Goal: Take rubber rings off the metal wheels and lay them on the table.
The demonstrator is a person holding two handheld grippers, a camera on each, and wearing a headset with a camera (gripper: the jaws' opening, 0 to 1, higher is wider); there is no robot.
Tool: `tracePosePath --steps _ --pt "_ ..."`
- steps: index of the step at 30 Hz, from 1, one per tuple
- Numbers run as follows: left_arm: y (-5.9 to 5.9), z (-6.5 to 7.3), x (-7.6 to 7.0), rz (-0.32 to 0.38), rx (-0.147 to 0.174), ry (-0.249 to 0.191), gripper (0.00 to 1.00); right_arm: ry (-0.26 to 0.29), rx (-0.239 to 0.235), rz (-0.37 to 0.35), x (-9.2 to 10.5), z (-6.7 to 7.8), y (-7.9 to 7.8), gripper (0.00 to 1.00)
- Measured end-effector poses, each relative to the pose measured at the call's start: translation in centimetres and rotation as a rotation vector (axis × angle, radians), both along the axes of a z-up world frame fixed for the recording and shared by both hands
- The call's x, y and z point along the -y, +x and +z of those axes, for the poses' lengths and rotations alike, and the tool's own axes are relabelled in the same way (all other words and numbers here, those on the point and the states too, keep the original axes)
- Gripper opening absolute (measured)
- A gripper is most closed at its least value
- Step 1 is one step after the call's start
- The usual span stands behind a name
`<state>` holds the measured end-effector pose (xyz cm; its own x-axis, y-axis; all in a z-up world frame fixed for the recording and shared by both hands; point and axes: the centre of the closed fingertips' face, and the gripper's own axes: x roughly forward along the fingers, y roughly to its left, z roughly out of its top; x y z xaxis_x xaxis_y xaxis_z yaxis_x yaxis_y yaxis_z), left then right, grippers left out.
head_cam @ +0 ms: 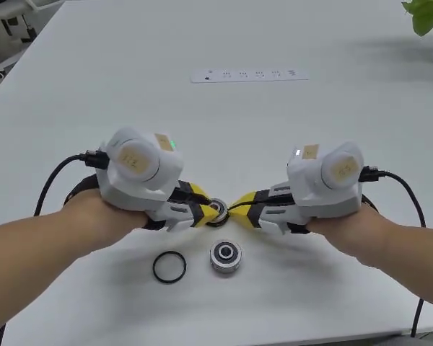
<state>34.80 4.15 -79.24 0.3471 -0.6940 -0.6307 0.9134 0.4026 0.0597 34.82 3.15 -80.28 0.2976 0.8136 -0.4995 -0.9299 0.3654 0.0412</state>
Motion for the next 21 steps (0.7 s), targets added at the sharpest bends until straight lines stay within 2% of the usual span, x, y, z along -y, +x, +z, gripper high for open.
tracePosePath --steps 7,9,21 --pt "0.0 0.0 0.0 0.002 0.000 0.005 0.12 0.008 -0.003 -0.009 0.0 0.1 0.1 0.00" --pt "0.0 -0.1 0.0 0.004 0.000 0.005 0.12 0.042 -0.016 -0.026 -0.1 0.7 0.4 0.00" --pt "0.2 -0.2 -0.1 0.006 0.003 0.012 0.12 0.047 -0.010 -0.027 -0.3 1.1 0.4 0.00"
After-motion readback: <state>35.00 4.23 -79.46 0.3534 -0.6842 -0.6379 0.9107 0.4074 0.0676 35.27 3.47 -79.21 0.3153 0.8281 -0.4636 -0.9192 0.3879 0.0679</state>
